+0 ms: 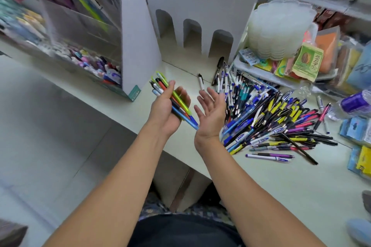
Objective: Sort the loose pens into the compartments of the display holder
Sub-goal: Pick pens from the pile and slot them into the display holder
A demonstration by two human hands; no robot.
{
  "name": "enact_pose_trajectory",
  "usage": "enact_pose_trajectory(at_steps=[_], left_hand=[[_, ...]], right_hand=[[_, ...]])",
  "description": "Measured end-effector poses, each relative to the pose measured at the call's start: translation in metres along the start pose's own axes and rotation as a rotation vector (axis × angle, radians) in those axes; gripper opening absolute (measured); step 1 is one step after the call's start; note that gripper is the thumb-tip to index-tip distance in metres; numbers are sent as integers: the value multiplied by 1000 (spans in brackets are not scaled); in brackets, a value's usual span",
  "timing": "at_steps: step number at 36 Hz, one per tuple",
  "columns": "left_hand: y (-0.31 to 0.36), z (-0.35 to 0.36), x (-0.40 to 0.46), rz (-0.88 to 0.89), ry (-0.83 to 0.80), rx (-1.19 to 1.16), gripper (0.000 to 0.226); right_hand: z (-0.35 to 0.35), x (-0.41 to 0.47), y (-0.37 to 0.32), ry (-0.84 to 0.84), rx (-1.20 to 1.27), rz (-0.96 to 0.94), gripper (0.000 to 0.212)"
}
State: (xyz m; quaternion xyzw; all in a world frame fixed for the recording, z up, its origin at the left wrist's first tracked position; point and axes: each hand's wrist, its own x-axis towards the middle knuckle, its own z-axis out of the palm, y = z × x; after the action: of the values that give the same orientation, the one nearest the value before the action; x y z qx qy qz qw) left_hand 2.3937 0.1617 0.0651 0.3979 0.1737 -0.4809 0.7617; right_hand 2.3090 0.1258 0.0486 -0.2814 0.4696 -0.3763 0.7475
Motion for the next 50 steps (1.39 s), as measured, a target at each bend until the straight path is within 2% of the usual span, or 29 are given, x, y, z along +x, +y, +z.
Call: enact_pose_trajectory(at_steps=[2,4,9,14,16,18,21,25,29,35,40,44,50], left_hand=[[16,-8,-2,19,-34,-4,12],[31,-16,-4,18,-87,30,17],[73,-46,-4,-10,-225,125,19],[153,-88,-2,-24,-310,195,15],[195,-108,0,-60,-369,360,16],[232,-126,-2,-109,-437,568,16],[274,-143,-5,-169,-505,730,13],[309,-152,0,-230,-538,788,5],[326,-150,12,-262,-571,772,6],[346,-142,33,-294,-586,780,13],[373,-132,52,-273,-557,777,15],[395,-120,64,-240,-535,822,18],[418,-109,85,-258,-544,784,35]], right_hand=[[13,-6,6,1,-79,-89,56],[26,-12,15,-8,-120,-151,53],[76,-31,45,22,-143,-257,54],[130,-43,58,13,-246,-372,46],[153,-43,56,-75,-376,-381,33],[180,-41,54,-230,-580,-331,18],[224,-42,61,-428,-695,-249,29],[268,-46,72,-535,-679,-278,32],[293,-39,80,-519,-689,-281,25],[304,-12,85,-566,-616,-213,27],[328,5,92,-437,-409,-181,25],[350,19,89,-373,-487,-219,14],[375,29,66,-397,-551,-233,9]])
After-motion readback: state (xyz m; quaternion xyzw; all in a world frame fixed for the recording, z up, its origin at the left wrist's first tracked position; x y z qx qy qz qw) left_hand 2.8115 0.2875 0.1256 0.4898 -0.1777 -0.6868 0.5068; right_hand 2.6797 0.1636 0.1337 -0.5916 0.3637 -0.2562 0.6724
